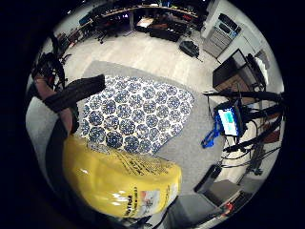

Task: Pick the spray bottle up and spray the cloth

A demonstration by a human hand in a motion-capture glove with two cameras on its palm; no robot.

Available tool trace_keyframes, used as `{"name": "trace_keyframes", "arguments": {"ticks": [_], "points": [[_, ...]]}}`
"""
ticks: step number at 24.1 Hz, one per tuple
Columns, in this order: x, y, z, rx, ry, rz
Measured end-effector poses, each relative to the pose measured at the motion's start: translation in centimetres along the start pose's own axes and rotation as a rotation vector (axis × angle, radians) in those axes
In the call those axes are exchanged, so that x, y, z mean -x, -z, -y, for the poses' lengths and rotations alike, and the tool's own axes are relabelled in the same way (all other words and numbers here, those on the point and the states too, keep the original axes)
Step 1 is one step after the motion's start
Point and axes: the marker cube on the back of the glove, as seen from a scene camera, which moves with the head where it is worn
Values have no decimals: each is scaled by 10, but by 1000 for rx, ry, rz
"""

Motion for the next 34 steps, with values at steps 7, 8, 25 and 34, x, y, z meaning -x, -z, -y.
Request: {"name": "trace_keyframes", "arguments": {"ticks": [7,8,25,34], "points": [[-10,21,3,-87,-40,126],[-12,24,7,-114,-56,147],[-54,48,-26,-209,-156,381],[-13,43,-22,-286,-70,622]]}}
